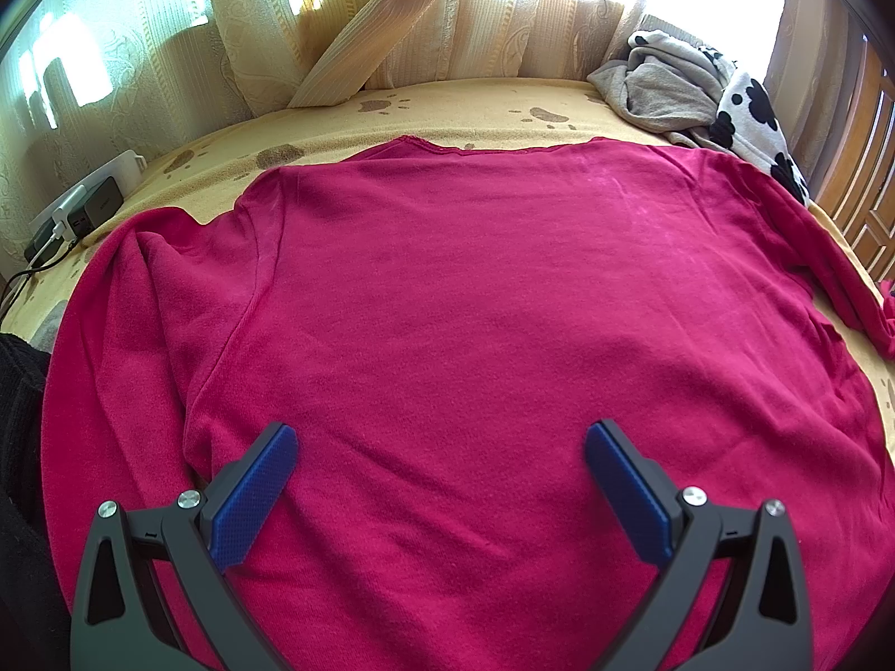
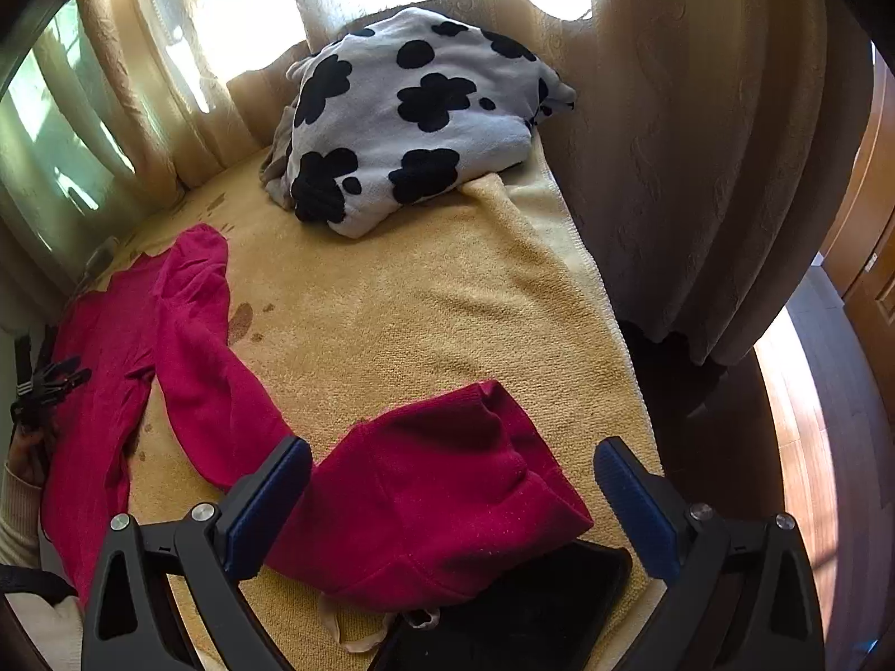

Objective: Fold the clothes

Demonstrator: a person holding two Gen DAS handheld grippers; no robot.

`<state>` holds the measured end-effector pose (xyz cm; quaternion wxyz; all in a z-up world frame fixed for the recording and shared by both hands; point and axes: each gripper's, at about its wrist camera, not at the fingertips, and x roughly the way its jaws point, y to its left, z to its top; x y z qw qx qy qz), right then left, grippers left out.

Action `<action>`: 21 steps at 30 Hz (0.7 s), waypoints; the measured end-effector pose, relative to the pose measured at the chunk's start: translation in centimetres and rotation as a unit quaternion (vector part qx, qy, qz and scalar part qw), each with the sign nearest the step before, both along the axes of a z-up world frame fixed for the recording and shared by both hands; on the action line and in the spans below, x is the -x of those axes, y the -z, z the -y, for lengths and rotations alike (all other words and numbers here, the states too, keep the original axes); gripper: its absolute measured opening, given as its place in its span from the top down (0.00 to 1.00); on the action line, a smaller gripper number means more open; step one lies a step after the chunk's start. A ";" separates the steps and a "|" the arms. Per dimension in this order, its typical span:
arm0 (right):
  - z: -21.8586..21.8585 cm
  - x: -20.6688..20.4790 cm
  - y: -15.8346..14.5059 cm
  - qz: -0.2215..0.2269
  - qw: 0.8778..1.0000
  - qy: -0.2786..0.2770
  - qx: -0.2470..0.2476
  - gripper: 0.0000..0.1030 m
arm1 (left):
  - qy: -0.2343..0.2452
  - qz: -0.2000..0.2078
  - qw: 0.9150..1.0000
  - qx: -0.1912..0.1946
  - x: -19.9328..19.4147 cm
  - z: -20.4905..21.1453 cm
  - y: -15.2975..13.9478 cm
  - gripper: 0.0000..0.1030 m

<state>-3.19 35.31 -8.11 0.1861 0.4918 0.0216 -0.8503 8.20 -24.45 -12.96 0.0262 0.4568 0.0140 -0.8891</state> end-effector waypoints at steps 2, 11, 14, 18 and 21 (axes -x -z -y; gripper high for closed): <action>1.0 0.2 0.9 0.006 1.000 -0.015 -0.022 0.00 | 0.000 0.000 1.000 0.000 0.0 0.0 0.0 0.00; 1.4 -0.5 1.0 -0.010 1.000 -0.019 -0.015 0.73 | 0.000 0.000 1.000 0.000 0.0 0.0 0.0 0.00; 1.2 -1.2 0.0 -0.029 1.000 -0.005 0.011 0.80 | 0.000 0.000 1.000 0.000 0.0 0.0 0.0 0.00; -0.2 -2.6 -2.4 -0.071 0.995 0.018 0.066 0.81 | 0.000 0.000 1.000 0.000 0.0 0.0 0.0 0.00; -1.9 -3.5 -4.4 -0.101 0.989 0.044 0.103 0.82 | 0.000 0.000 1.000 0.000 0.0 0.1 0.0 0.00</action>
